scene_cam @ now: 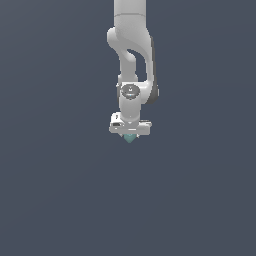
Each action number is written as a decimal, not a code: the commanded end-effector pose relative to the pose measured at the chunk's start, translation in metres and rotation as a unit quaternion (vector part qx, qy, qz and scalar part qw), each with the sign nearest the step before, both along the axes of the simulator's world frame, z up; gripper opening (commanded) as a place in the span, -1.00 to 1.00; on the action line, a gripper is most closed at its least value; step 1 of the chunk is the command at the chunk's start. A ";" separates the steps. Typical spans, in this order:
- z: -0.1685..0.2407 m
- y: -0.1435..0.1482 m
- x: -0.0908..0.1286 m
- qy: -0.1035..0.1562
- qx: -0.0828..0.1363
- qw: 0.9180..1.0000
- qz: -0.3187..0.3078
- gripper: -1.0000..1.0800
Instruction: Pick up the object and move it to a goal position.
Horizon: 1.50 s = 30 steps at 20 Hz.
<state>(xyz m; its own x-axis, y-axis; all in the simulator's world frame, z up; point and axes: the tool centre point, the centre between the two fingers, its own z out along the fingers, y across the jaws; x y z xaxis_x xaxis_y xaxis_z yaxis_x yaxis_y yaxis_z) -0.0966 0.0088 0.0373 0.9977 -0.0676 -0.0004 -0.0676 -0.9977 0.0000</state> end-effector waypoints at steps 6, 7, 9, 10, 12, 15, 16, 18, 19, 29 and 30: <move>-0.001 0.000 0.000 0.000 0.000 1.000 0.000 -1.00; -0.001 0.000 0.000 0.000 0.000 1.000 0.000 -1.00; -0.001 0.000 0.000 0.000 0.000 1.000 0.000 -1.00; 0.000 0.000 0.000 -0.001 0.000 1.000 0.000 -1.00; 0.001 0.000 0.001 -0.001 0.000 1.000 0.000 -1.00; 0.005 -0.003 0.004 -0.001 0.000 1.000 0.000 -1.00; 0.007 -0.004 0.006 -0.001 0.000 1.000 0.000 -1.00; 0.013 -0.007 0.011 -0.001 0.000 1.000 0.000 -1.00; 0.017 -0.009 0.013 -0.001 0.000 1.000 0.000 -1.00; 0.072 -0.037 0.057 0.000 0.000 1.000 0.000 -1.00; 0.079 -0.041 0.063 0.000 0.000 1.000 0.000 -1.00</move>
